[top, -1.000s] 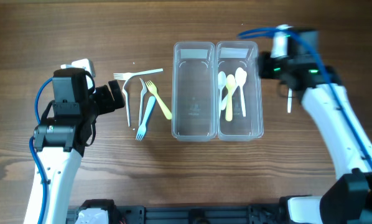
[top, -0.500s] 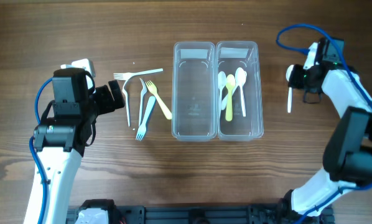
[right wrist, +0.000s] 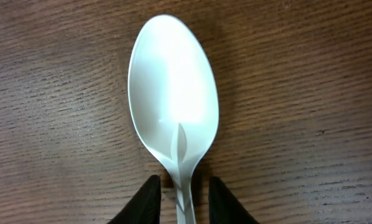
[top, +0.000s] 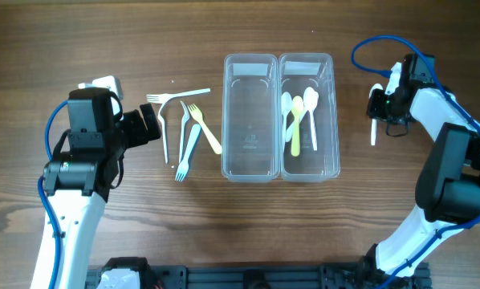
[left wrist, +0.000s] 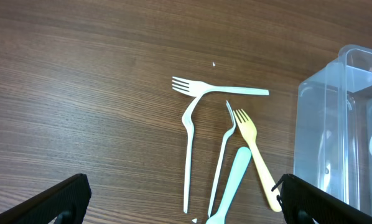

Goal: Pack container
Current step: 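Grasp the last white spoon with the right gripper, then place the last white spoon into the right container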

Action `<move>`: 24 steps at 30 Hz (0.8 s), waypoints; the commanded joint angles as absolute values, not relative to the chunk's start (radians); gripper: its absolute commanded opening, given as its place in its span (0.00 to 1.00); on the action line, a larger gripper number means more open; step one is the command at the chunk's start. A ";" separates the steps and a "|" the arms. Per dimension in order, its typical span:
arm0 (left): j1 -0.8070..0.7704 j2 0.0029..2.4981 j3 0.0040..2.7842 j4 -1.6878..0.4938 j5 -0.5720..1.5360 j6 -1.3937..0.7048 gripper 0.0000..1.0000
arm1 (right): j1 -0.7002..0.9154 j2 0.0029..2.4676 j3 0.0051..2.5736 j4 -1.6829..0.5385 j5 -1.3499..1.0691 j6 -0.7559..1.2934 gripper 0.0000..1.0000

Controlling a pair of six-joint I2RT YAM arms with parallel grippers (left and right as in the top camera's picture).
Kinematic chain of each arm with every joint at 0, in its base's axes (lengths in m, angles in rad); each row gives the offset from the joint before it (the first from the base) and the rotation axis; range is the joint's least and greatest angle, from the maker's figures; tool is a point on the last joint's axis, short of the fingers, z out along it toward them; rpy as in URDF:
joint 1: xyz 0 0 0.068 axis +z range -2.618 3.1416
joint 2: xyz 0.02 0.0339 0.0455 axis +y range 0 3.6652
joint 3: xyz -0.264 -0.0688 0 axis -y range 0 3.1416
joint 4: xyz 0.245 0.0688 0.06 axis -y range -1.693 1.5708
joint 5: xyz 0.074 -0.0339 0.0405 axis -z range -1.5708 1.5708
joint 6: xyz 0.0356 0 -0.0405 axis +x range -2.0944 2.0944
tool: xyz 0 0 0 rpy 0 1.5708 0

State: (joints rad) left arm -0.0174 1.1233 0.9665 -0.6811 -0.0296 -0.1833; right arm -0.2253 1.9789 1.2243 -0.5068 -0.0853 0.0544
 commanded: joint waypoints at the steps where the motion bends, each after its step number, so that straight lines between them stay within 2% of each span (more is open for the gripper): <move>1: -0.010 1.124 0.987 -0.678 -0.036 -0.161 1.00 | -0.222 2.032 1.218 -0.561 -0.062 0.088 0.17; 4: -0.010 1.124 0.987 -0.678 -0.036 -0.161 1.00 | -0.222 2.032 1.218 -0.612 0.078 0.167 0.08; 7: -0.010 1.124 0.987 -0.678 -0.036 -0.161 1.00 | -0.222 2.032 1.218 -0.634 0.112 0.187 0.05; 15: -0.010 1.124 0.987 -0.678 -0.036 -0.161 1.00 | -0.222 1.982 1.265 -0.697 -0.001 0.193 0.04; 24: -0.010 1.124 0.987 -0.678 -0.036 -0.161 1.00 | -0.174 1.563 1.364 -0.797 -0.194 0.183 0.04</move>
State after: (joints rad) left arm -0.0174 1.1233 0.9665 -0.6811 -0.0296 -0.1833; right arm -0.2131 1.7061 1.3293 -0.7868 -0.1081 0.1761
